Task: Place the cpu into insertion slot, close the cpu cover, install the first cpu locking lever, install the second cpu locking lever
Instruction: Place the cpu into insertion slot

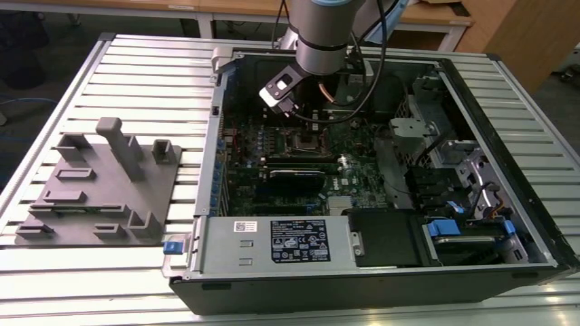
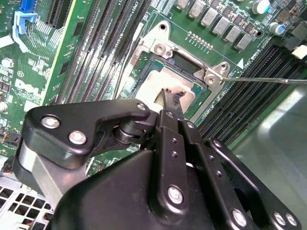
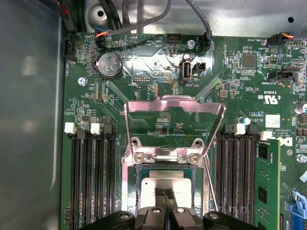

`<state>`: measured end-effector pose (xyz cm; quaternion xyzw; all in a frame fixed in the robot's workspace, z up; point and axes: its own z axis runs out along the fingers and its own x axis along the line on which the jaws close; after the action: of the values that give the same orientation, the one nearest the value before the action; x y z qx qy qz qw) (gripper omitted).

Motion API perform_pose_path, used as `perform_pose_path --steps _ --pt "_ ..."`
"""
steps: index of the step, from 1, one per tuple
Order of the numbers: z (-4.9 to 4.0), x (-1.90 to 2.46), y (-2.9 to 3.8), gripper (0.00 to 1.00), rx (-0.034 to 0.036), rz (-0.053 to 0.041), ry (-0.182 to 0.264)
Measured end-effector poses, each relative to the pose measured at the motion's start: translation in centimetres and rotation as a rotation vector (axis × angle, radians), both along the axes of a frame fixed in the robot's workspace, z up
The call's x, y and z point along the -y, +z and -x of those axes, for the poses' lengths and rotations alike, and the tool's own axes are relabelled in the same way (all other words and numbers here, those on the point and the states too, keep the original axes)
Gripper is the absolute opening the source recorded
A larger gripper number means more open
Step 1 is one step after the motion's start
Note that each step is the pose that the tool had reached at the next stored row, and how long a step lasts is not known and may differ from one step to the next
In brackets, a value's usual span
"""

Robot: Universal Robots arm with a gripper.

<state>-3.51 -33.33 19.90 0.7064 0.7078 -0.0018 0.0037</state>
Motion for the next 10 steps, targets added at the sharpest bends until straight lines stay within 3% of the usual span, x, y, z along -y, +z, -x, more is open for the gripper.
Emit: perform_pose_path --steps 6,10 --pt "-0.01 -0.01 0.07 0.1 0.0007 -0.001 0.0" --pt "0.0 0.0 0.46 0.1 0.0002 -0.0002 0.0"
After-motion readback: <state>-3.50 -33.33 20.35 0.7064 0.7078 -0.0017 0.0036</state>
